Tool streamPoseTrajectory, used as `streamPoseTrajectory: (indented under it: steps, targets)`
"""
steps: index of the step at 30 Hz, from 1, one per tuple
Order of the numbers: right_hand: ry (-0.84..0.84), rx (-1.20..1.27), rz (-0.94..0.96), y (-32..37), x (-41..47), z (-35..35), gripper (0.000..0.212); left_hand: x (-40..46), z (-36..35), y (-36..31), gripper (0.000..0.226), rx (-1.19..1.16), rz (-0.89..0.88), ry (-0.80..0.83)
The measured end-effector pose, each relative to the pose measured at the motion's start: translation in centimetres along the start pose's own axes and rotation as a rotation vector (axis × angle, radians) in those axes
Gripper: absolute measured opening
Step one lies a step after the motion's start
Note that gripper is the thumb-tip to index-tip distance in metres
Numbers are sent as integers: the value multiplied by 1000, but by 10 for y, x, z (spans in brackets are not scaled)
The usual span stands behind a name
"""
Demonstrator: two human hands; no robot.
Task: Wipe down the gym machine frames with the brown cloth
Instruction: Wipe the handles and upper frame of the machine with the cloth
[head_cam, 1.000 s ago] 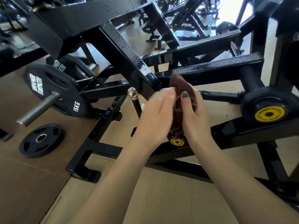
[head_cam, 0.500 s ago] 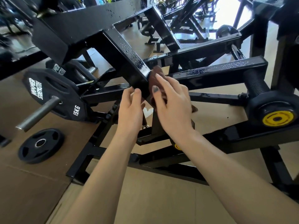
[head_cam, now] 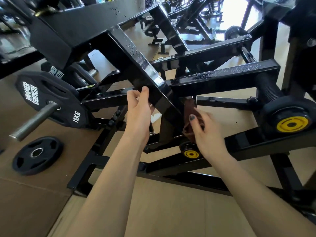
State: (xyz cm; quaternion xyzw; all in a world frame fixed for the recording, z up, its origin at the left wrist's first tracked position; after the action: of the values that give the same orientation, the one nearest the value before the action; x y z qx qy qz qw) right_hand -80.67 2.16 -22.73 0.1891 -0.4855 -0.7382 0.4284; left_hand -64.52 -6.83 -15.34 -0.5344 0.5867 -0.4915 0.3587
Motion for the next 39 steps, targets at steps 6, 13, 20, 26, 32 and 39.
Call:
streamPoseTrajectory:
  steps: [6, 13, 20, 26, 32, 39]
  targets:
    - [-39, 78, -54, 25, 2, -9, 37, -1, 4, 1, 13, -51, 38, 20]
    - [-135, -9, 404, 155, 26, -36, 38, -1, 7, -3, 17, -11, 25, 50]
    - [-110, -105, 592, 139, 39, -36, 44, -1, 11, -1, 24, -52, 13, 80]
    - [-42, -100, 204, 21, 0, -12, 47, 1, 11, 4, 22, -25, 26, 67]
    - [-186, -105, 466, 129, 28, -34, 41, 1, 11, 2, 23, 5, 20, 90]
    - [-327, -295, 702, 209, 70, -63, 54, 1, 13, -4, 38, 5, 32, 108]
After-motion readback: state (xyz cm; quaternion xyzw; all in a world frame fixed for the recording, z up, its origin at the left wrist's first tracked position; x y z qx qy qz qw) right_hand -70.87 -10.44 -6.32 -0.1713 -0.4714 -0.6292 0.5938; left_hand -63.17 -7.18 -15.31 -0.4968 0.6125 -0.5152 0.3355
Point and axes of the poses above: each hand's wrist, its own x-axis towards the middle knuckle, its own z-axis out of the back of the hand, y = z × x, the point moved 1 cm from there along x, towards the middle knuckle, and after that the axes turned 5 degrees about -z, right-handed, at the moved point
